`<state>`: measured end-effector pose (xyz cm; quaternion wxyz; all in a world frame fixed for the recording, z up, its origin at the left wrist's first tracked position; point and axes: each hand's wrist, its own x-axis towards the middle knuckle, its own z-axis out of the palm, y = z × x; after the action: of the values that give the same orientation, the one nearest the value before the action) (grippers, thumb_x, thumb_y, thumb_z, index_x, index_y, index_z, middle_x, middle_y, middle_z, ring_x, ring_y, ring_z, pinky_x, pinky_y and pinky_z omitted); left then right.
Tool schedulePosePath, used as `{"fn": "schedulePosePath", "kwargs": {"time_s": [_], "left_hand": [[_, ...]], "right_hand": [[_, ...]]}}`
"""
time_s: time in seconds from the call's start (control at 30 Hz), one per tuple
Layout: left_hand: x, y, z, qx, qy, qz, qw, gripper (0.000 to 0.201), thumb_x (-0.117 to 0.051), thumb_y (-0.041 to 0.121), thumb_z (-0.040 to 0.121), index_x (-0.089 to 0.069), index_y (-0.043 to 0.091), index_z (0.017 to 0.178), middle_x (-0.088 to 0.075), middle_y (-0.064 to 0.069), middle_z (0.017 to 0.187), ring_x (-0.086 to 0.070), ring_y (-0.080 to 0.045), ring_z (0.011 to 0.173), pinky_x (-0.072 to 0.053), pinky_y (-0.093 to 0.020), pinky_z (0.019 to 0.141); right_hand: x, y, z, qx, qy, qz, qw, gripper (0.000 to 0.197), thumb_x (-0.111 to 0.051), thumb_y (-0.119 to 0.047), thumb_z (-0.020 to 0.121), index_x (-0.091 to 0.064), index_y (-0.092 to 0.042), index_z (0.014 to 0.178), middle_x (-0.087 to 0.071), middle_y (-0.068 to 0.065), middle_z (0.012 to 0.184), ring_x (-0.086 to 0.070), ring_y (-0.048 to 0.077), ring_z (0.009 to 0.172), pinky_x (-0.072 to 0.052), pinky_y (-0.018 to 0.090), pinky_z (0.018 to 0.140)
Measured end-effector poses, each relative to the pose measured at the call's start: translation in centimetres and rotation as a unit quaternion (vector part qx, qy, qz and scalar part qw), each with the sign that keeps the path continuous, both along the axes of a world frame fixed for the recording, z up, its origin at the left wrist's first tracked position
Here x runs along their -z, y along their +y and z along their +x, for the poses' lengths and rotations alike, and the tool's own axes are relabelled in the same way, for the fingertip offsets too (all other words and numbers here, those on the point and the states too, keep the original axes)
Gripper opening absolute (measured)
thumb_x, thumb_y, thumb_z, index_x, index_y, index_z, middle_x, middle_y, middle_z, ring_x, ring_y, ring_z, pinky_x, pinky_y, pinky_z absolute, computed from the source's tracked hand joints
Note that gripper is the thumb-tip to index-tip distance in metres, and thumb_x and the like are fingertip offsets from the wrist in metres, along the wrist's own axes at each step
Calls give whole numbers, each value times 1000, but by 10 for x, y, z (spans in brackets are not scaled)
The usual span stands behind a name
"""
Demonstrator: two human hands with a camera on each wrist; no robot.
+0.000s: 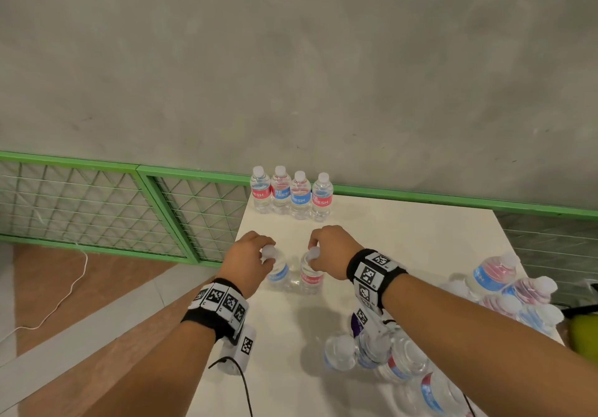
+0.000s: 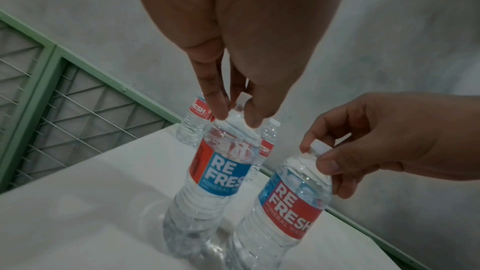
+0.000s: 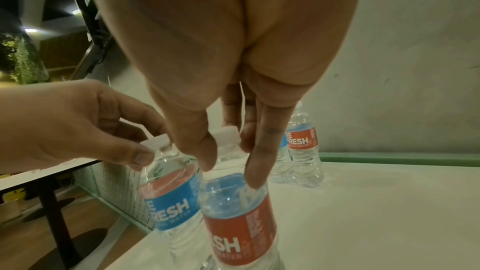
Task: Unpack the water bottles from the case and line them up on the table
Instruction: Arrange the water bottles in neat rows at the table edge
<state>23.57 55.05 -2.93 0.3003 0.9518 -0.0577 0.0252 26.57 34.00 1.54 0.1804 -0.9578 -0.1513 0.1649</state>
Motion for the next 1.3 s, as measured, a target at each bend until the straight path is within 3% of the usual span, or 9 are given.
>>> {"fn": "schedulePosePath", "kwargs": {"time_s": [0.23,0.43,0.63,0.83,0.97,1.17,1.3], "left_hand": [[-2,38,49,-48,-4,28,998,33,-67,11,81,-67,16,113,-61,-1,109,-62,-22,81,-49,-28,75],[-10,50,93,-74,9,57,996,33,-64,14,85,-64,17,117,-59,-2,113,-62,-25,92,-46,-28,78],[-9,48,112,-72,1,57,996,39,-63,8,83,-61,21,120,-57,1,115,-62,-24,97,-45,-26,82],[-3,49,112,-94,0,8,996,40,-67,12,83,-44,32,111,-41,3,111,-56,-16,74,-45,-25,68],[10,51,110,-44,36,9,998,56,-67,12,85,-45,42,128,-33,5,119,-57,-16,85,-49,-25,84],[19,46,116,-64,28,-24,997,59,-62,10,88,-45,44,134,-28,0,124,-54,-15,84,-46,-20,87],[16,44,122,-58,44,-28,997,70,-58,-2,85,-42,39,140,-28,-2,128,-52,-16,94,-40,-16,89]], "right_hand": [[6,37,43,25,-29,19,999,31,-66,-22,84,-65,-10,112,-61,8,113,-59,25,101,-44,26,79],[0,61,79,36,-33,33,998,28,-66,-19,83,-65,-11,110,-64,7,111,-60,24,100,-45,27,76],[0,80,105,46,-48,55,996,29,-64,-16,85,-65,-12,114,-66,9,111,-62,26,101,-48,29,82],[4,89,120,64,-50,69,994,29,-66,-18,85,-65,-10,114,-67,10,108,-63,26,101,-49,31,85],[9,91,125,60,-51,73,994,33,-68,-19,83,-63,-15,116,-67,6,108,-63,24,99,-48,29,80],[14,88,129,41,-50,79,995,33,-64,-15,85,-58,-19,117,-65,7,106,-62,25,96,-49,33,81],[16,88,132,37,-59,73,995,33,-65,-16,86,-58,-19,118,-66,8,106,-62,26,97,-50,34,83]]}}
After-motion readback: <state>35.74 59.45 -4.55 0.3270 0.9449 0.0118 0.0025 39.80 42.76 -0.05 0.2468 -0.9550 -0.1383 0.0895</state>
